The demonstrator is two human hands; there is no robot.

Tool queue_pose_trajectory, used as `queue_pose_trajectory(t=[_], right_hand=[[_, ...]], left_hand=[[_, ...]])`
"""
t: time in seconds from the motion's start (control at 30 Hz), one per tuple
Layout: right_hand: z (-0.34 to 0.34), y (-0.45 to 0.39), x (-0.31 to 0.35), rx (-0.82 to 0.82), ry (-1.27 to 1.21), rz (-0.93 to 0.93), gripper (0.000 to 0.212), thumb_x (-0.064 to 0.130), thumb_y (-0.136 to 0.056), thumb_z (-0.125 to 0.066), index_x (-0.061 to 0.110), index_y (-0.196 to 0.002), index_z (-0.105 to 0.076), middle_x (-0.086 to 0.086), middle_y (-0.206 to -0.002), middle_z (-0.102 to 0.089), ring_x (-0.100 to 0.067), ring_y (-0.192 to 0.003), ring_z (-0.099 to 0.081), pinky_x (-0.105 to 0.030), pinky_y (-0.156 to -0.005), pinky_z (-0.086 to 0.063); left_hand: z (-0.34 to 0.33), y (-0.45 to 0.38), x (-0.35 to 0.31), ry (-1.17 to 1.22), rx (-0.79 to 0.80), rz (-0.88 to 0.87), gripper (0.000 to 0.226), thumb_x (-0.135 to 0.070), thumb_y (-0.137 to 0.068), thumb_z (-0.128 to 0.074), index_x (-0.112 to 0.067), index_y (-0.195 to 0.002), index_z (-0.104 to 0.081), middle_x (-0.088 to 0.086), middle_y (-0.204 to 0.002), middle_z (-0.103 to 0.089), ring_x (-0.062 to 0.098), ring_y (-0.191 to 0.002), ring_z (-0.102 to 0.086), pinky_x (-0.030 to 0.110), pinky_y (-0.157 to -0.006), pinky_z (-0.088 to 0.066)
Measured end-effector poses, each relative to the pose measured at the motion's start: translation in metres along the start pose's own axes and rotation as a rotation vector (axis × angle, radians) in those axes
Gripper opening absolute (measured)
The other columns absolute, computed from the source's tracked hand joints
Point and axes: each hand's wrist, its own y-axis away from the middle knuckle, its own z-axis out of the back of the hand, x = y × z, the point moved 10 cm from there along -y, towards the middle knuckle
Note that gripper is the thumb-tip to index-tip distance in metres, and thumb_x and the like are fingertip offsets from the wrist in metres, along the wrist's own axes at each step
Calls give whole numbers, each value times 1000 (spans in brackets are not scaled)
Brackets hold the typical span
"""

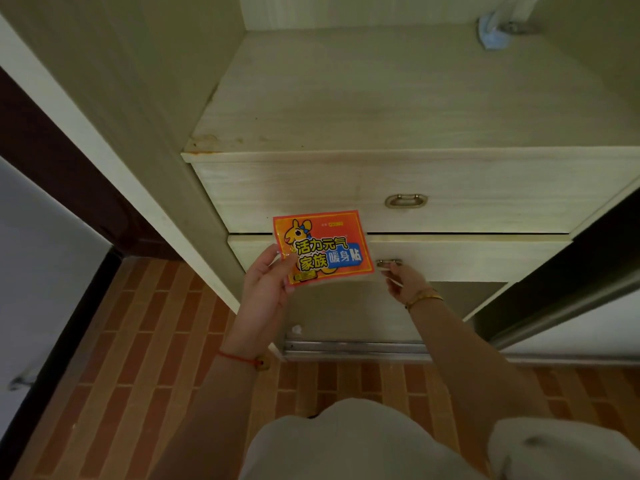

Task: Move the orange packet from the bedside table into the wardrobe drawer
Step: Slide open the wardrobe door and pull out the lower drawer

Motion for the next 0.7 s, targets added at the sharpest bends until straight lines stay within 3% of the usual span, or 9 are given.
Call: queue_pose_trajectory(t=[0.07,0.13,0.33,0.43,0.57,0.7], right_hand=[[10,17,-14,-11,-28,1,12,18,-97,-53,10,-104,-59,-5,-79,-62,-12,-60,-55,-17,-39,-47],[23,35,-30,-21,-46,11,11,16,-96,-54,8,-92,-59,-5,-80,-62,-12,-66,-54,-19,-45,-49],[57,73,-79,-29,-26,48,21,14,-96,-53,12,-77,-61,5,-49,-67,-5,-40,-52,-15,-37,-40],[74,88,-104,-25,-21,41,19,14,-96,-53,11,-80,-63,-3,-67,-68,-4,-41,-53,-13,-36,-40],[98,108,-131,-43,44,-5,21,16,-94,-58,0,-106,-65,-10,-77,-63,-11,-48,-48,-16,-33,-38],[107,132,-137,15,40,-11,12,15,-94,-57,6,-90,-64,-5,-74,-64,-13,-56,-46,-14,-34,-37]], left_hand=[[2,2,3,17,5,22,34,-1,-95,-50,2,-129,-53,17,-113,-66,13,-80,-71,20,-63,-56],[2,5,6,30,26,37,33,-1,-95,-50,-1,-128,-54,15,-114,-67,18,-88,-71,27,-70,-60],[-14,23,17,32,152,26,26,1,-94,-48,-6,-116,-61,5,-101,-74,15,-86,-71,33,-79,-60],[-22,36,27,62,177,42,25,3,-94,-48,-7,-112,-62,2,-97,-75,14,-83,-72,34,-80,-58],[-36,59,40,63,199,55,24,3,-93,-47,-6,-112,-60,0,-91,-76,12,-79,-72,32,-74,-60],[-49,86,50,49,235,39,28,2,-94,-47,-5,-120,-57,1,-96,-75,14,-83,-72,35,-80,-58]])
